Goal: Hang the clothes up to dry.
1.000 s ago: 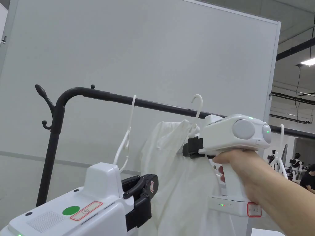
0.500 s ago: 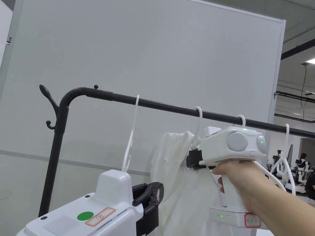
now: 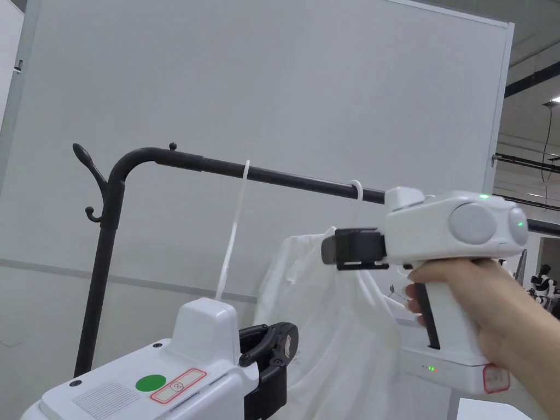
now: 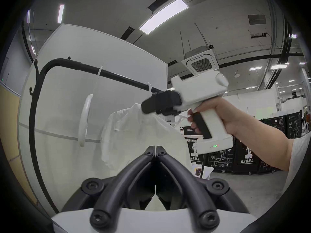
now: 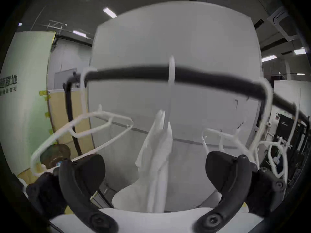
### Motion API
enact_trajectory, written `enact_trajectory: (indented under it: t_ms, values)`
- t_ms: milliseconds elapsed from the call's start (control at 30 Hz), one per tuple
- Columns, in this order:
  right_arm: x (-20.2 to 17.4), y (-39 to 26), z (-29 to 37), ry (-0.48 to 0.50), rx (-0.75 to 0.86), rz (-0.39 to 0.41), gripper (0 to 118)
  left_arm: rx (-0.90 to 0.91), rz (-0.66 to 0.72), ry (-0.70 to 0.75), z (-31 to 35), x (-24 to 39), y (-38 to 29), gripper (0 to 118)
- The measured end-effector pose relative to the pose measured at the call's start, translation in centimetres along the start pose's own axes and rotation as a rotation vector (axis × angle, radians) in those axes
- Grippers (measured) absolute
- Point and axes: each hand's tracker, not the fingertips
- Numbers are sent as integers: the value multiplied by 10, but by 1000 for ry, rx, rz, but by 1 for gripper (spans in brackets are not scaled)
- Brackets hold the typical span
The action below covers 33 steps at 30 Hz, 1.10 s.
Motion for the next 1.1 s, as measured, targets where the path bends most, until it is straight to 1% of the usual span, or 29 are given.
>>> enact_trajectory:
  t_ms: [67,133,200,233,267,300,333,367,400,433,467,533,567,633,767,833,900,1033,1067,1100]
  values:
    - [0,4,15,-3,37,-14,118,-6,-4,-5,-1,1,-1,1]
    - [-1,5,27,22,58,-6,118,-10,-4,-4,-1,2,-3,1]
    - [-7,-2,38,15,90,9,118,-11,-1,-7,-1,2,-4,1]
    - [-9,-4,43,5,114,17,114,-13,2,-7,-1,2,-5,1]
    - [-10,-6,47,5,128,29,108,-17,7,-13,-1,2,-5,1]
    - [-11,-12,52,5,169,39,78,-19,12,-19,0,2,-5,1]
    - [-12,-14,56,5,171,42,37,-20,13,-21,0,2,-5,1]
    - [-12,-16,56,-9,163,27,0,-20,14,-20,0,2,-5,1]
    - [-12,-20,55,59,164,-35,0,-20,15,-21,0,2,-5,1]
    - [0,-25,58,43,189,-34,0,-18,14,-23,0,3,-5,1]
    - [3,-28,61,78,210,-9,0,-16,14,-22,0,3,-5,1]
    - [6,-34,67,68,235,11,0,-19,18,-30,0,2,-5,1]
    - [-3,-38,67,72,238,13,0,-21,22,-35,0,2,-5,1]
    - [-3,-50,75,139,251,11,0,-30,19,-37,0,1,-6,1]
    - [-13,-95,87,196,257,38,0,-46,13,-54,4,-6,-13,1]
    - [-19,-123,88,208,229,24,0,-63,23,-63,6,-9,-19,1]
    - [-18,-152,83,272,189,7,0,-85,23,-62,8,-13,-28,1]
    - [-24,-211,69,308,141,23,0,-140,34,-83,17,-22,-50,1]
    - [-25,-225,64,310,133,18,0,-153,30,-83,19,-23,-55,1]
    - [-25,-240,62,325,122,-5,0,-172,35,-81,20,-24,-61,1]
